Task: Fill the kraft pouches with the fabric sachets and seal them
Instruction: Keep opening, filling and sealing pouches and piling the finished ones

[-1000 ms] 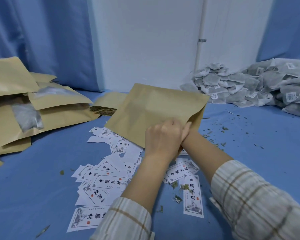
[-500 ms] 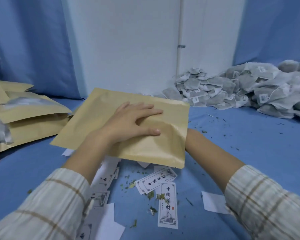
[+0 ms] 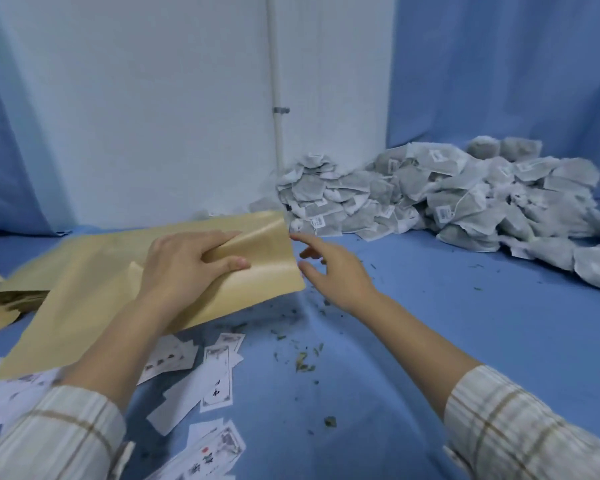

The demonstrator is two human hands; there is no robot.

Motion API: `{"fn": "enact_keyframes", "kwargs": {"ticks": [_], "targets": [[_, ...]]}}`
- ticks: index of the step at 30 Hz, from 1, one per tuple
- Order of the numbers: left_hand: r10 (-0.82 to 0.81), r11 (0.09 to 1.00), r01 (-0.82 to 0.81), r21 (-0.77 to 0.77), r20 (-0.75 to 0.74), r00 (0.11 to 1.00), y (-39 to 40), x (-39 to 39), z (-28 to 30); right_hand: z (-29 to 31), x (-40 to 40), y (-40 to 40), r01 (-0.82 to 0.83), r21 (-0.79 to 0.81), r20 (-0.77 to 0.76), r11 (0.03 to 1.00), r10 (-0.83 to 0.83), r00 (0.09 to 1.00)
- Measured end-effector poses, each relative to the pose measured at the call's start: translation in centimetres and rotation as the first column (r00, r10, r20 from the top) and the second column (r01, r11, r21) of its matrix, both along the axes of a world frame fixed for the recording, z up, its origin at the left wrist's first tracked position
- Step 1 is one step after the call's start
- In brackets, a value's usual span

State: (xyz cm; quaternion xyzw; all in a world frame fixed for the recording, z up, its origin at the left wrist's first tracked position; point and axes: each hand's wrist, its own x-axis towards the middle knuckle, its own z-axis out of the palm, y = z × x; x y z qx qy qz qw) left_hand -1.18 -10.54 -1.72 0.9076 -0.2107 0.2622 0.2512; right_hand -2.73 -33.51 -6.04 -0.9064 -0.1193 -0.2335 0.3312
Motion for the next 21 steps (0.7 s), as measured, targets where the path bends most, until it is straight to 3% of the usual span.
{"fn": "enact_keyframes", "kwargs": {"ticks": [5,10,13,18,21], "targets": [[0.138,0.99,-0.137,0.013,-0.028,0.99,2.1,4.7,-0.4,-2.0,6.3,-1.2,0.096,0.007,-0.249,0.995,-0.091,0.964],[0.204,0.966,-0.198,0.165,-0.025,0.979,3.9,9.1,-2.3,-3.7,12.9,0.8,0.159,0.05,-0.303,0.986,-0.137,0.943],[0.205,0.975,-0.198,0.101,-0.064,0.977,4.7,10.9,-3.3,-4.5,16.0,2.4,0.245,0.035,-0.303,0.969,-0.223,0.926],[0.13,0.986,-0.145,-0.084,-0.159,0.979,5.4,12.6,-4.6,-5.0,19.7,4.4,0.464,0.016,-0.378,0.886,-0.424,0.823],[0.156,0.985,-0.166,-0.053,-0.154,0.976,5.9,13.3,-4.8,-5.4,20.1,4.7,0.475,0.196,-0.299,0.858,-0.408,0.862]]}}
